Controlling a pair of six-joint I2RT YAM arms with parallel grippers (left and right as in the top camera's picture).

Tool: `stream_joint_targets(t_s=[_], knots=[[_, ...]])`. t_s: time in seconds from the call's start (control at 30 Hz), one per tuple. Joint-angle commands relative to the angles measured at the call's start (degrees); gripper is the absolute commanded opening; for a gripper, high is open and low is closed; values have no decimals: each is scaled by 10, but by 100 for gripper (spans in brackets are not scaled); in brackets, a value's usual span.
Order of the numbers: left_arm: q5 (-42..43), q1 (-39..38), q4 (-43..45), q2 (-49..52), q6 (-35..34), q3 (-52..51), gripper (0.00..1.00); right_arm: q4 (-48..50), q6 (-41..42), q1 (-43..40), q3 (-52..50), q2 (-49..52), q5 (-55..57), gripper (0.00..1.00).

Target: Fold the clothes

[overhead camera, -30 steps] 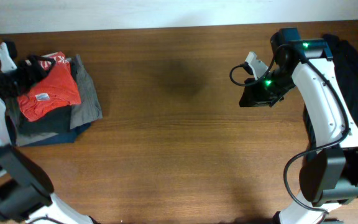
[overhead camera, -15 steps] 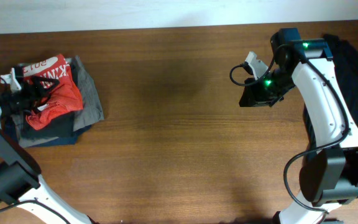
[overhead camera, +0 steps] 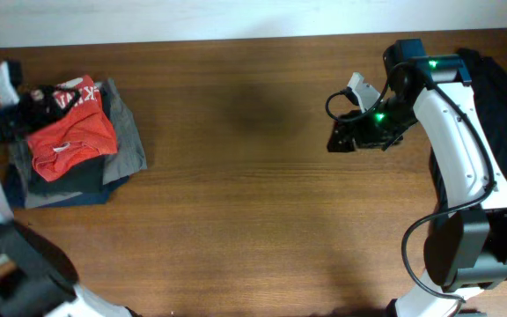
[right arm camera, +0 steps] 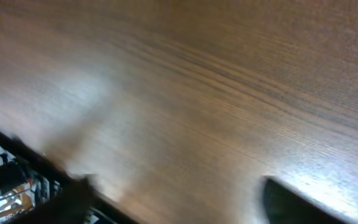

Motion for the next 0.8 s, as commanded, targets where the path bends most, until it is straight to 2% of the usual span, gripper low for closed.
stream_joint_targets(t_s=[0.0, 0.13, 0.23, 0.33, 0.43, 0.57, 0.63, 0.77], knots=[[-179, -100, -7, -87, 20, 7, 99, 16, 0, -4, 5, -13, 3, 99], [-294, -195, -31, -98, 20, 7, 99, 66, 0, -5, 5, -13, 8, 99], [-311, -256, -73, -95, 20, 7, 99, 109, 29, -5, 5, -13, 82, 99], [-344, -266, -128, -95, 19, 7, 99, 87, 68, -7, 5, -13, 136, 99], [-352, -266, -222, -95, -3, 7, 99, 45, 79, -7, 5, -13, 136, 99], [-362, -266, -277, -98, -9, 7, 99, 3, 107, -7, 5, -20, 126, 99], [-381, -266, -325, -100, -33, 7, 99, -19, 106, -7, 5, -32, 100, 99], [-381, -266, -386, -105, -38, 7, 99, -36, 113, -2, -13, -82, 94, 99]])
